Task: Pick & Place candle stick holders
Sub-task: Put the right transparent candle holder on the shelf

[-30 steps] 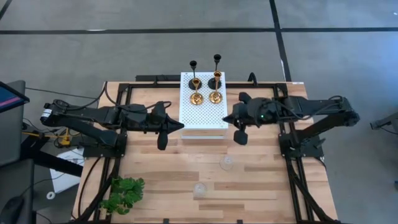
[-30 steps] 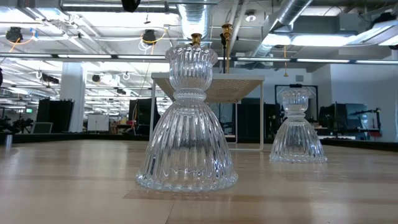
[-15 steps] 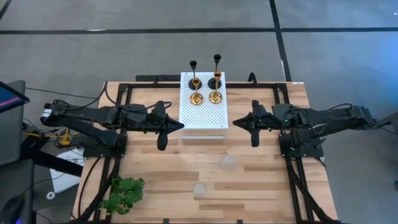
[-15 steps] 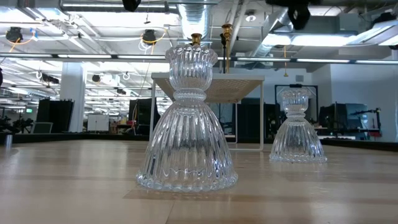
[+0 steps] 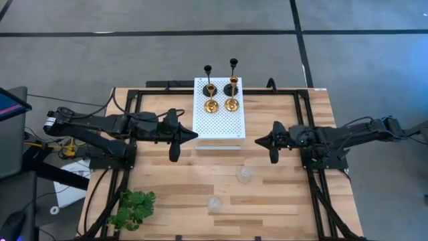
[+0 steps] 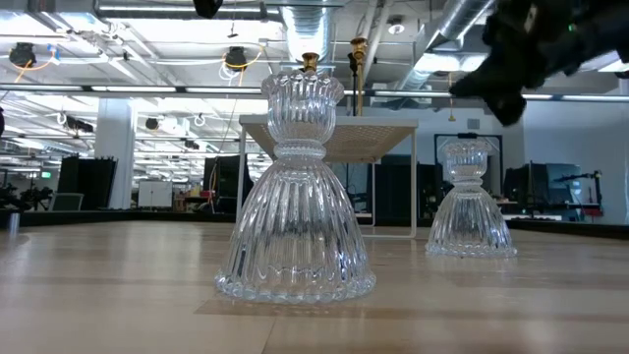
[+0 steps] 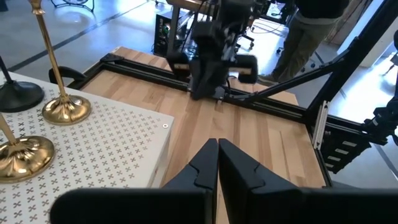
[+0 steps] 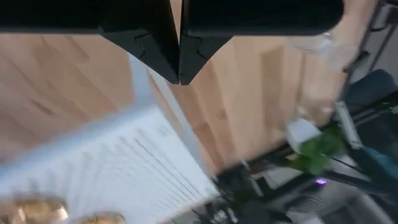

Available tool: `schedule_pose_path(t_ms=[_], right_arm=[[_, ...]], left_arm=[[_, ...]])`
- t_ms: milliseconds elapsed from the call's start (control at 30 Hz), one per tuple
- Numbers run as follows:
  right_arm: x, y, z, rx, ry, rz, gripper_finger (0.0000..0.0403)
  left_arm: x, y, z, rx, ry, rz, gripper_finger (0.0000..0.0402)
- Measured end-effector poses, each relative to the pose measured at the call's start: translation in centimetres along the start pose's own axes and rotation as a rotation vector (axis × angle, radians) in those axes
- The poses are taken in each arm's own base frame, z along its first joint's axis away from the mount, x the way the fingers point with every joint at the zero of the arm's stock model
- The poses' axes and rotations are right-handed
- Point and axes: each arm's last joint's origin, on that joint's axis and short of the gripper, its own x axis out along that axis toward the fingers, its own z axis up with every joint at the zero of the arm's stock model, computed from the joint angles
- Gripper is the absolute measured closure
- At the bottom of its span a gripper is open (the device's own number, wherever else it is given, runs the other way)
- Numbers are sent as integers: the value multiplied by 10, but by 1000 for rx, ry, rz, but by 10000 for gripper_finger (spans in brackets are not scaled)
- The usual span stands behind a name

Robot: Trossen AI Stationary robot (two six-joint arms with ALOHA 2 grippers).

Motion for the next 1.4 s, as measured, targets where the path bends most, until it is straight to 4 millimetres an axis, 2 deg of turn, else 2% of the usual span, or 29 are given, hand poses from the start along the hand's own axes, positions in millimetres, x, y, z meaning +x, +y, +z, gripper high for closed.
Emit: schedule_pose_path(t_ms=[367,533,800,1067,1167,1400], right_arm=[[5,-25,-52,126,148,-128,403],[5,-28,-58,121,165,-139,403],[6,-29,-58,106,166,-139,403],[4,-18,-64,150,316,108,403],[2,-13,-66,164,340,141,403],[2,-4,-74,48,381,193,398]], left_arm=[[0,0,0,0,0,0,390],[0,0,0,0,0,0,390],[0,0,0,0,0,0,390],[0,0,0,-3,0,0,390],[0,0,0,-2,0,0,390],[0,0,0,-1,0,0,390]])
